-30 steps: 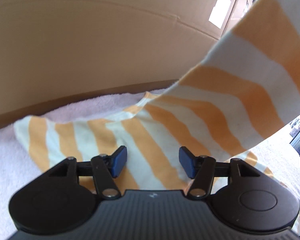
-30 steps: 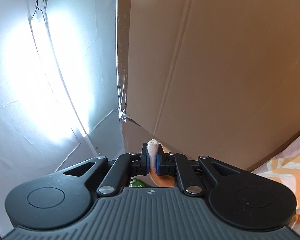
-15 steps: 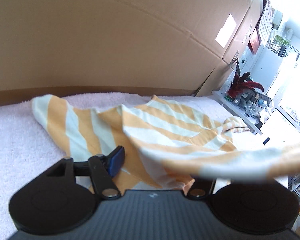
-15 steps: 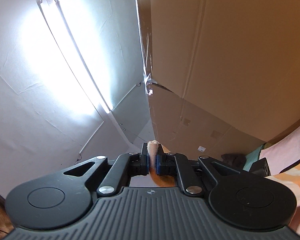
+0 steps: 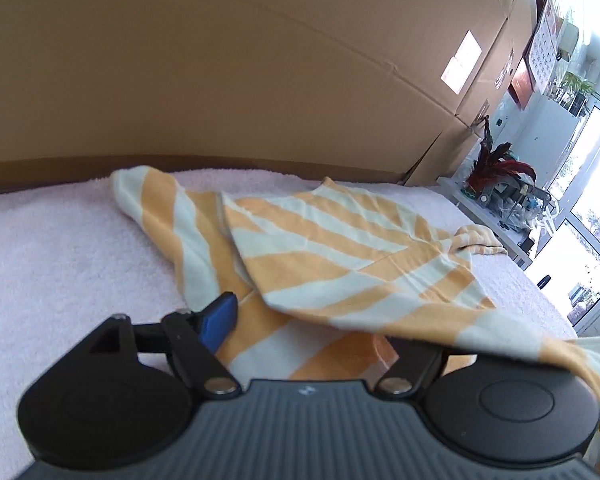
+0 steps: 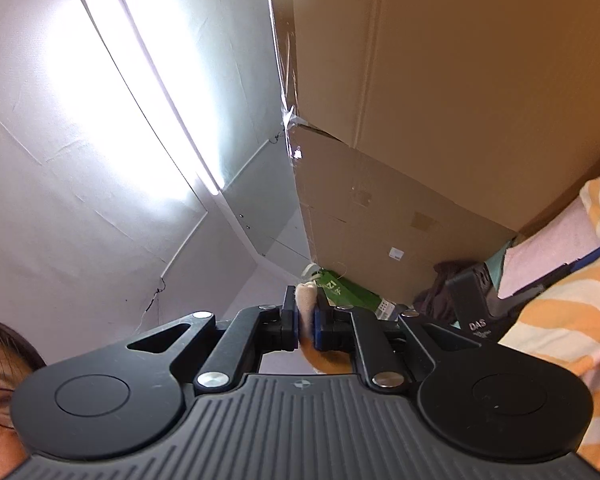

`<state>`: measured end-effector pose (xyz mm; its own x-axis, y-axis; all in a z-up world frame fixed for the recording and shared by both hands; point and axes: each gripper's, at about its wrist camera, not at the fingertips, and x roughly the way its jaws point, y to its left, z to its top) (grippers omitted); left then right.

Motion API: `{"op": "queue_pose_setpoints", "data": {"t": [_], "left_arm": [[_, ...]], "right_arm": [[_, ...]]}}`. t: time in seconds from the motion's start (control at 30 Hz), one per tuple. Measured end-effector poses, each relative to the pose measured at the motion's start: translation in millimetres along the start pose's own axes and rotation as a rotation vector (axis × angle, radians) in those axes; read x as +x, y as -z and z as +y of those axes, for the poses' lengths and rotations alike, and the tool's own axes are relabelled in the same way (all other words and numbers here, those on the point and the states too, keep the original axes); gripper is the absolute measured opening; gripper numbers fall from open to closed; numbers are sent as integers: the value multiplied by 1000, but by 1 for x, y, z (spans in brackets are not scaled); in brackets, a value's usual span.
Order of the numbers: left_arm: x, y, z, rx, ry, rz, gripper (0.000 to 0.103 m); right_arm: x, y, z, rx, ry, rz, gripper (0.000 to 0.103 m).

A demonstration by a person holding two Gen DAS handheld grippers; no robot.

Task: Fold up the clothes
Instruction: 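Lay the shirt edge down over the body and open the right gripper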

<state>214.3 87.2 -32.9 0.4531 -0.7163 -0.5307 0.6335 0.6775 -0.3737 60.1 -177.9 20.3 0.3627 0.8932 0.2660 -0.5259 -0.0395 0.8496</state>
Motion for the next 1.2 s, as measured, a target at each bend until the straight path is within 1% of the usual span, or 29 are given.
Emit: {"op": "queue_pose_setpoints", "data": {"t": [0.07,0.27,0.43,0.53,0.6,0.67,0.8,0.93,1.2], "left_arm": [[-2,6,-3,1,-9,-3,78],[-10,20,-16,51,-40,-23,81],[-13,29,-28,109,-76,-40,87],[-14,31,-31,126,-89,-47,87],[-16,32,-32,129,-98,-69,87],[-18,33,-33,133,-108,-86,87],[-18,32,-31,113,-129,-85,89],[-20,32,-26,80,-132,-89,92],[-23,34,-28,76,-138,-100,94]], "right_arm": [[-6,10,-3,8,18,24,10],[-21,42,-13,38,53,76,10],[-30,63,-18,49,86,97,11],[-33,72,-28,63,126,106,11],[-35,77,-35,75,152,110,11],[-39,82,-41,91,157,114,11],[-42,89,-52,102,199,135,11],[-49,100,-63,119,221,176,11],[-57,113,-63,63,246,251,13]]}}
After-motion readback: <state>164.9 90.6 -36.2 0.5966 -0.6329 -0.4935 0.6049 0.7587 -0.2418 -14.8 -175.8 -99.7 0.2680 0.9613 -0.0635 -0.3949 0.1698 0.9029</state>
